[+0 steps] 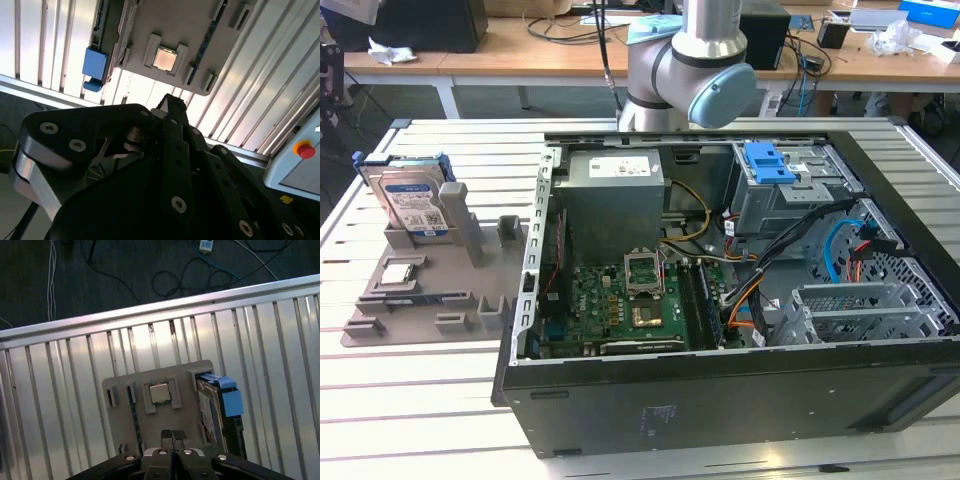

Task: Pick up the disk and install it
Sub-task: 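Pick up the disk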

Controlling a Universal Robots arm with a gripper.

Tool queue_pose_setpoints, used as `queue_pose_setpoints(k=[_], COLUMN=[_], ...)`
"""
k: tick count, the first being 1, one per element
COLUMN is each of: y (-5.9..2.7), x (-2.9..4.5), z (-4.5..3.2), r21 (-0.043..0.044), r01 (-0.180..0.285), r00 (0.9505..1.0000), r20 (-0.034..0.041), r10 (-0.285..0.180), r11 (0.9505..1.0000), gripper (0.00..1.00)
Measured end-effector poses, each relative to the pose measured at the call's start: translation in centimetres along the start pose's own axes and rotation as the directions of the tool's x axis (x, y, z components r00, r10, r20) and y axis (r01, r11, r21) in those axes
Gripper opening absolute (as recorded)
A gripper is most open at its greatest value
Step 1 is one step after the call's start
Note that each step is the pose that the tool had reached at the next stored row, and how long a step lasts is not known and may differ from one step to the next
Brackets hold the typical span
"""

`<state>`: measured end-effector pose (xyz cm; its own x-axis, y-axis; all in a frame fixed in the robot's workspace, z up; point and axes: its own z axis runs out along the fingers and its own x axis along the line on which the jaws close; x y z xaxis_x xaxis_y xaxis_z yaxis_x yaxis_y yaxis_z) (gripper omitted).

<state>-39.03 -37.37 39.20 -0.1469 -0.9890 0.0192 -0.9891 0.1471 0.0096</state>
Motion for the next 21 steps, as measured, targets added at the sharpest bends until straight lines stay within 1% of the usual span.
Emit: queue_pose_setpoints(k=[2,7,8,9,14,15,16,18,21], y=[0.01,0.00,0.00,0.00,0.00,0.00,0.00,0.01,0.07], x=[-0.01,0.00,0.00,0.00,0.00,0.00,0.00,-0.06,-0.42], z=[0.00,0.00,0.00,0.00,0.00,0.00,0.00,0.02,0.02], r21=[0.0001,0.0001,0.0001,0.0001,0.0002,0.0002,0.0002,0.0003,0.0002], r01=[0.023,0.024,0.025,0.025,0.026,0.027,0.027,0.027,0.027], r00=[0.9997,0.9997,0.9997,0.9997,0.9997,0.9996,0.9996,0.9996,0.9996], r20=[0.0020,0.0020,0.0021,0.0021,0.0021,0.0020,0.0020,0.0021,0.0020], r10=[-0.023,-0.024,-0.025,-0.025,-0.026,-0.027,-0.027,-0.027,-0.027], r11=[0.9997,0.9997,0.9997,0.9997,0.9997,0.9996,0.9996,0.9996,0.9996], gripper=[0.11,0.11,0.17,0.17,0.48,0.48,0.54,0.54,0.54])
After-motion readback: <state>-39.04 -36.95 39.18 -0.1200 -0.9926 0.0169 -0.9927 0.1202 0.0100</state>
